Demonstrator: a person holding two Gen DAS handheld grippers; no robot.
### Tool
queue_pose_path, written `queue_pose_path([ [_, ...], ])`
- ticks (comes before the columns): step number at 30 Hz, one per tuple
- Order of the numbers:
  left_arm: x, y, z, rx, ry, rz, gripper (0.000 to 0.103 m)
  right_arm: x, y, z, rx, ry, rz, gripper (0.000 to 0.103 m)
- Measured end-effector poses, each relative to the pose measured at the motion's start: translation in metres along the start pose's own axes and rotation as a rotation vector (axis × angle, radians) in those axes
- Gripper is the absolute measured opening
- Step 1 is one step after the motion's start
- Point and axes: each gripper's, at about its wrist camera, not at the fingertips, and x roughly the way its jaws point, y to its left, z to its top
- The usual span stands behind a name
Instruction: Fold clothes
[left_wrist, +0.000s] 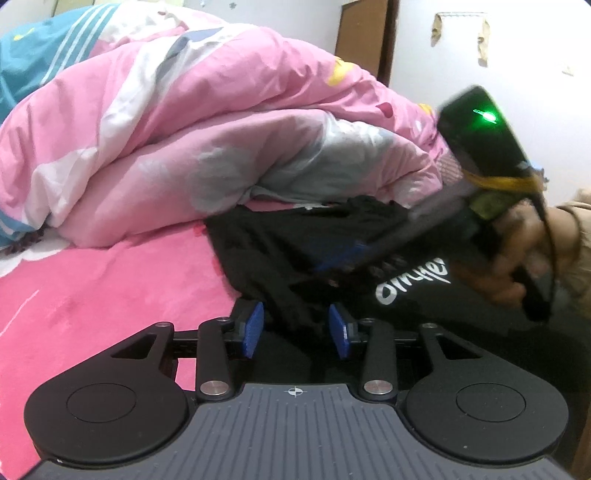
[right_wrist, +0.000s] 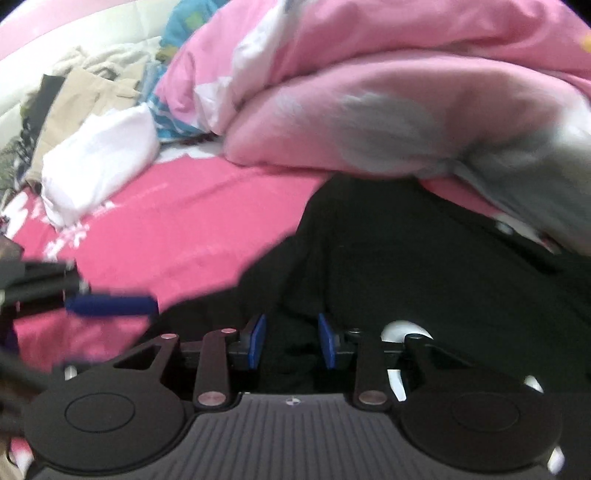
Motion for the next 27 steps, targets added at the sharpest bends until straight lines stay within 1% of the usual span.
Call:
queue_pose_path([
  [4,0.002,-0.017,0.0,0.061,-0.006,-0.025,0.042,-0.017,-0.02,-0.015,0.101,-0.013,-0.025,0.034],
  [8,0.004,-0.032,-0.003,0.122,-0.003,-0.069,0.047,-0.035,-0.049,-0.022,0.258,-0.035,-0.029,0.035],
  [10,0.006,-0.04,-0.004,0.152,0.002,-0.088,0.049,-0.04,-0.067,-0.024,0.361,-0.035,-0.01,0.035],
  [12,0.01,-0.047,-0.005,0.175,0.009,-0.094,0.051,-0.04,-0.081,-0.025,0.438,-0.035,0.021,0.035],
  [15,0.017,-0.052,-0.006,0.189,0.027,-0.08,0.051,-0.036,-0.09,-0.023,0.504,-0.033,0.074,0.036],
  [17,0.023,-0.051,-0.006,0.181,0.051,-0.061,0.051,-0.032,-0.087,-0.021,0.501,-0.039,0.104,0.036],
  [22,0.033,-0.049,-0.007,0.167,0.101,-0.035,0.05,-0.023,-0.068,-0.013,0.415,-0.036,0.156,0.036],
  [24,0.035,-0.049,-0.007,0.169,0.115,-0.029,0.049,-0.021,-0.054,-0.01,0.318,-0.051,0.132,0.036],
  [25,0.036,-0.049,-0.008,0.168,0.122,-0.027,0.047,-0.021,-0.047,-0.009,0.257,-0.062,0.108,0.036],
  [26,0.038,-0.048,-0.008,0.167,0.13,-0.024,0.046,-0.02,-0.037,-0.008,0.177,-0.075,0.076,0.039],
  [27,0.039,-0.048,-0.008,0.164,0.134,-0.022,0.042,-0.019,-0.026,-0.008,0.086,-0.089,0.043,0.041],
])
